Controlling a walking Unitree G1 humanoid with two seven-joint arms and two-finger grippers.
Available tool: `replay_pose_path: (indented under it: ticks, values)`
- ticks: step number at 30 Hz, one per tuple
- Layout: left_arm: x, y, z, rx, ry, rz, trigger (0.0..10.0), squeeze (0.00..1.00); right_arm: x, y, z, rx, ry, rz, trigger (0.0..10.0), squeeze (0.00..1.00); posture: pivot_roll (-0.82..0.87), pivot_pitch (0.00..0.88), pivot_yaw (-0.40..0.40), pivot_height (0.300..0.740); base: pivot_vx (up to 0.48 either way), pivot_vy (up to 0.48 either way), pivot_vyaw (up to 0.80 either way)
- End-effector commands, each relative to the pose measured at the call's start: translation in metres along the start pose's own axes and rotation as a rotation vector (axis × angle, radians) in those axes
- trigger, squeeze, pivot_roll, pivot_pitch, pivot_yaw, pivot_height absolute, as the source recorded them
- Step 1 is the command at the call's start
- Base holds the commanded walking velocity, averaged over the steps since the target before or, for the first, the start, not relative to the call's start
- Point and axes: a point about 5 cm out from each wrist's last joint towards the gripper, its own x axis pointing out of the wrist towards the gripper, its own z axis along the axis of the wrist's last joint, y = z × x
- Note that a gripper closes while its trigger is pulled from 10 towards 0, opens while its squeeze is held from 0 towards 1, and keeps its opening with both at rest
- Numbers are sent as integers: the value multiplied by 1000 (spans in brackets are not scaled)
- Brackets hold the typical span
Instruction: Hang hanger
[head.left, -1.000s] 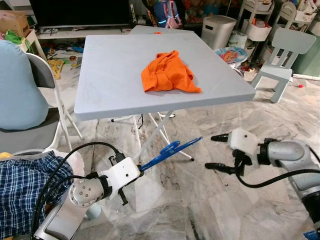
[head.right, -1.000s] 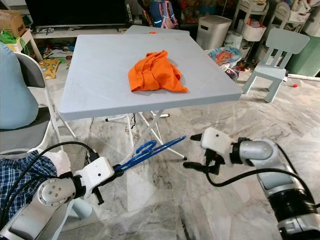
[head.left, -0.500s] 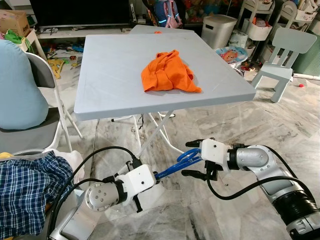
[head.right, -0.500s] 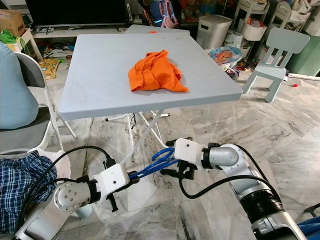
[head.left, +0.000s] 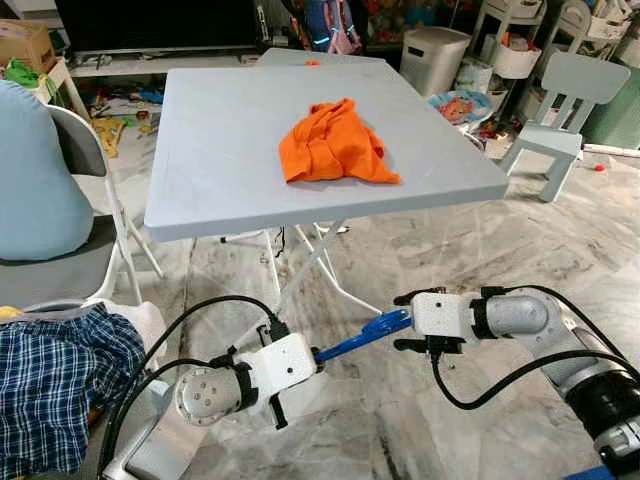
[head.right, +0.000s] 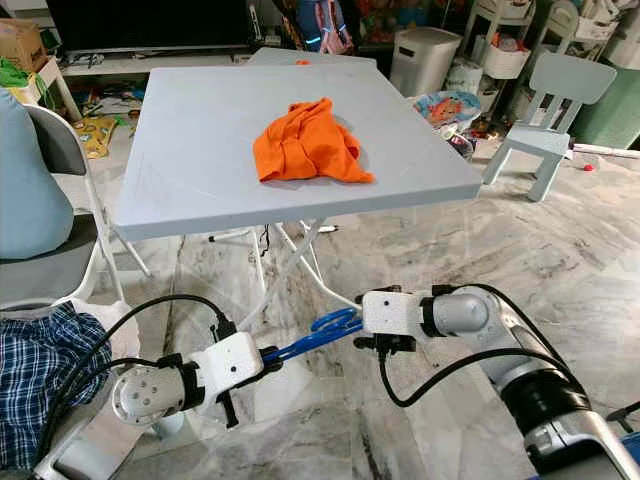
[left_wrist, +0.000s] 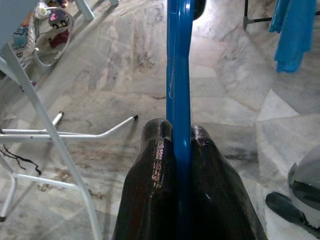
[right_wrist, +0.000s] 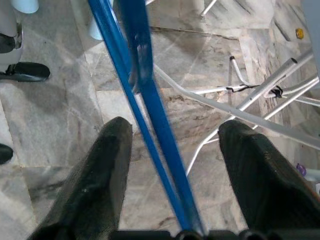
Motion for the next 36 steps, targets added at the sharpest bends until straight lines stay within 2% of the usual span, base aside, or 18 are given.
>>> replay_pose_path:
  ticks: [1, 19, 36]
  values:
    - [1, 0, 4, 19, -10, -5, 10000, 0, 0, -3, 0, -15, 8, -1, 0, 0, 73, 21, -75, 740, 0, 0, 0]
    - [2, -3, 3, 24, -2, -12, 10000, 0, -2, -1, -11, -56, 77, 56, 0, 0, 71, 25, -80, 740, 0, 0, 0]
    - [4, -5, 3, 29, 0, 1, 10000, 0, -5, 5, -18, -41, 84, 93, 0, 0, 66, 27, -84, 740, 0, 0, 0]
